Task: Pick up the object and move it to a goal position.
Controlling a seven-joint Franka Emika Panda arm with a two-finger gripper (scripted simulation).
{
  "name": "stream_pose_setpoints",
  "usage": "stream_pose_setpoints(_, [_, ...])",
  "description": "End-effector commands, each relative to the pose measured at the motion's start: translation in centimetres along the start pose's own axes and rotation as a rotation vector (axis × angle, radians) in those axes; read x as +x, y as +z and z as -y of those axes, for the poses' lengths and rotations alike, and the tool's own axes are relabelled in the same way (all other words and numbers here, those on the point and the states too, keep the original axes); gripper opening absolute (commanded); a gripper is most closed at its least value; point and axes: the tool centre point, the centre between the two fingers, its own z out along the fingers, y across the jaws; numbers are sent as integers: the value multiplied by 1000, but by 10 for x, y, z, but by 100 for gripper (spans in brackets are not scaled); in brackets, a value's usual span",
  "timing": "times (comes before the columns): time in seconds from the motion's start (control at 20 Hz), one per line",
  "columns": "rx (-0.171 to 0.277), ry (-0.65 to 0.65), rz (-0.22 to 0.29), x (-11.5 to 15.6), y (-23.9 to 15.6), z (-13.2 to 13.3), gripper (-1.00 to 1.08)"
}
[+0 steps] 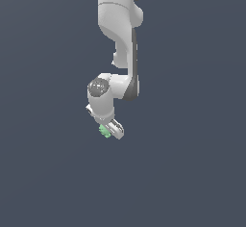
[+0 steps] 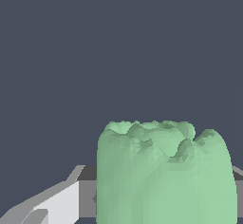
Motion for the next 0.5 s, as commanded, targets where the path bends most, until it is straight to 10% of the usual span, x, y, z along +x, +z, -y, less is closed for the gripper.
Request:
stream_pose_setpoints(0.0, [0, 0, 0, 0, -1, 0, -100])
stream_pose_setpoints(0.45, [0, 0, 0, -4, -31, -4, -100])
